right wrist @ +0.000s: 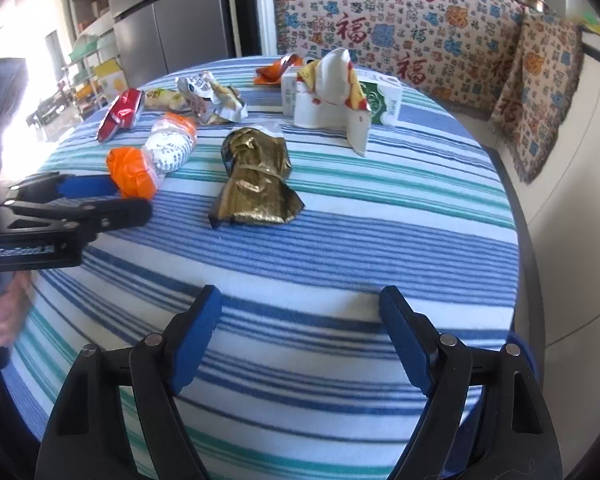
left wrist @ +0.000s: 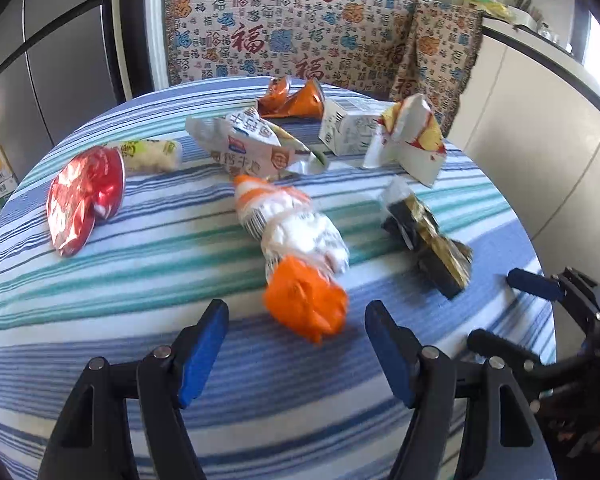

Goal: Collect trash
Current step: 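Move the right tool toward the gold wrapper while the left tool approaches the orange-white wrapped snack, then grasp the gold wrapper with the right tool while the left tool grasps the orange-white snack, then carry the gold wrapper and orange-white snack over the blue wastebasket with both tools, then open both tools to drop the items into the blue wastebasket, then move both open tools back over the table toward the red can and cup, then grasp the red can with the left tool while the right tool grasps the folded paper cup, then lift and carry the red can and paper cup over the blue wastebasket with both tools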

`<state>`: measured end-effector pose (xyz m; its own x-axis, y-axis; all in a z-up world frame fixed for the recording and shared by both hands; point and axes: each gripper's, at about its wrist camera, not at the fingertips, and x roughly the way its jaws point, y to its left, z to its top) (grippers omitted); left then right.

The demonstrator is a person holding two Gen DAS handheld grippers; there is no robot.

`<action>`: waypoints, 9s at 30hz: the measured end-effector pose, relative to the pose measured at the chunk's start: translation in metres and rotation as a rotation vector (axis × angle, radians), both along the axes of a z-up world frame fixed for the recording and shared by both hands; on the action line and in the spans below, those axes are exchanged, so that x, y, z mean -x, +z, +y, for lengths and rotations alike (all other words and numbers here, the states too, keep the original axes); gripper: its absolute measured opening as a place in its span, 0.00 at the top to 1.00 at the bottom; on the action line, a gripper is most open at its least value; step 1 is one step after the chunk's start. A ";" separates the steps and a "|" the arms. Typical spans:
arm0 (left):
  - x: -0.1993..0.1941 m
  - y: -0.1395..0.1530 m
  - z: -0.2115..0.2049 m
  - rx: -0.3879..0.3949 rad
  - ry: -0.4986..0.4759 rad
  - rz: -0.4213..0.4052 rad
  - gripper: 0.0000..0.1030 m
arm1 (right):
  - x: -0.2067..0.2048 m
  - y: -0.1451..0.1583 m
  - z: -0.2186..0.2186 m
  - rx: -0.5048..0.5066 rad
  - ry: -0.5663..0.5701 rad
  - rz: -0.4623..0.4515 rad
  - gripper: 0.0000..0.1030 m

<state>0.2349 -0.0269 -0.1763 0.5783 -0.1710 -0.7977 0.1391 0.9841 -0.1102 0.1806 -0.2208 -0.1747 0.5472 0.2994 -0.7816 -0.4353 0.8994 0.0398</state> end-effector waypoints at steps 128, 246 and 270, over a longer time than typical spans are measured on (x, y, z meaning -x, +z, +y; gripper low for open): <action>0.001 0.011 -0.317 0.038 -0.579 -0.018 0.36 | 0.004 0.030 -0.327 -0.165 -0.716 0.097 0.39; 0.032 0.043 0.065 -0.006 0.011 -0.121 0.66 | -0.133 0.016 0.011 0.084 -0.062 0.068 0.34; 0.050 0.052 -0.028 0.035 -0.159 -0.117 0.66 | -0.045 0.052 -0.033 -0.171 -0.136 0.195 0.95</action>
<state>0.1849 -0.0552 -0.1245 0.6305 -0.2940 -0.7184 0.3062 0.9447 -0.1178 0.2259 -0.2536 -0.1224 0.4359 0.3702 -0.8204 -0.2805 0.9220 0.2669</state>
